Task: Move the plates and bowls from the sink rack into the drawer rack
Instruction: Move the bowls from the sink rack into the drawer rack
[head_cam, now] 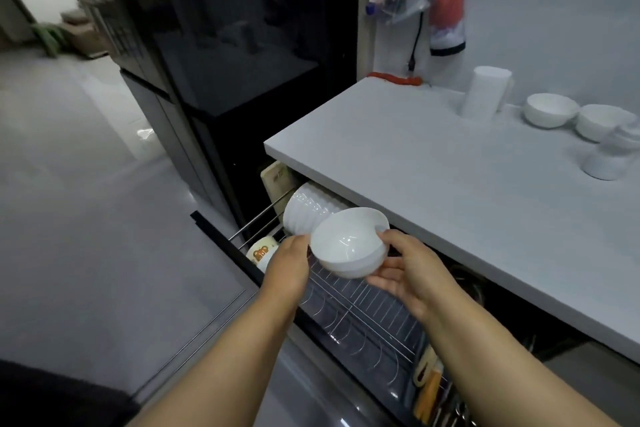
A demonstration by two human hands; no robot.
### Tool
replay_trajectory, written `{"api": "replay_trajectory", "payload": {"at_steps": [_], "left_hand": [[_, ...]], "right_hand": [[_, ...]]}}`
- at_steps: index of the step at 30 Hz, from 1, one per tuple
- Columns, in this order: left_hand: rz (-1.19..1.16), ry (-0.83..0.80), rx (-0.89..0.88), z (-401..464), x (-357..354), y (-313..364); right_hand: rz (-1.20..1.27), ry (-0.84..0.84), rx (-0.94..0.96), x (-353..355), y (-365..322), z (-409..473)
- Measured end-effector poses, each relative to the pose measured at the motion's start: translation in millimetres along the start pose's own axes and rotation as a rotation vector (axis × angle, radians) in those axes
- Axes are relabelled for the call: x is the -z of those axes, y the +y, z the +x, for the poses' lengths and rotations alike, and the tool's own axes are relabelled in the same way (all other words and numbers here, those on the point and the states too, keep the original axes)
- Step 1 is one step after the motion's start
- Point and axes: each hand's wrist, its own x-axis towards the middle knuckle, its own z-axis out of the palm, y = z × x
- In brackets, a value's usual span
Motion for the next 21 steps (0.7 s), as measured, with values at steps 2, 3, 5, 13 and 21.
{"api": "replay_trajectory", "payload": {"at_steps": [2,3,5,13,21], "left_hand": [[0.056,0.077,-0.001,13.3,6.8,-6.2],[0.073,0.106,-0.012,17.9,10.6,-7.8],[0.093,0.157,-0.04,30.2,18.5,-12.1],[0.399,0.212,-0.045,102.4,60.7,-42.5],[0.686,0.059,-0.132,174.4,109.4,-62.4]], "right_hand": [[-0.028,-0.005,-0.014,-5.0,1.7,16.9],[-0.04,-0.003,-0.023,-8.0,3.8,25.1],[-0.068,0.002,-0.038,-14.5,8.9,41.3],[-0.155,0.079,-0.109,-41.4,48.1,118.9],[-0.206,0.271,-0.176,-90.4,97.9,185.7]]}}
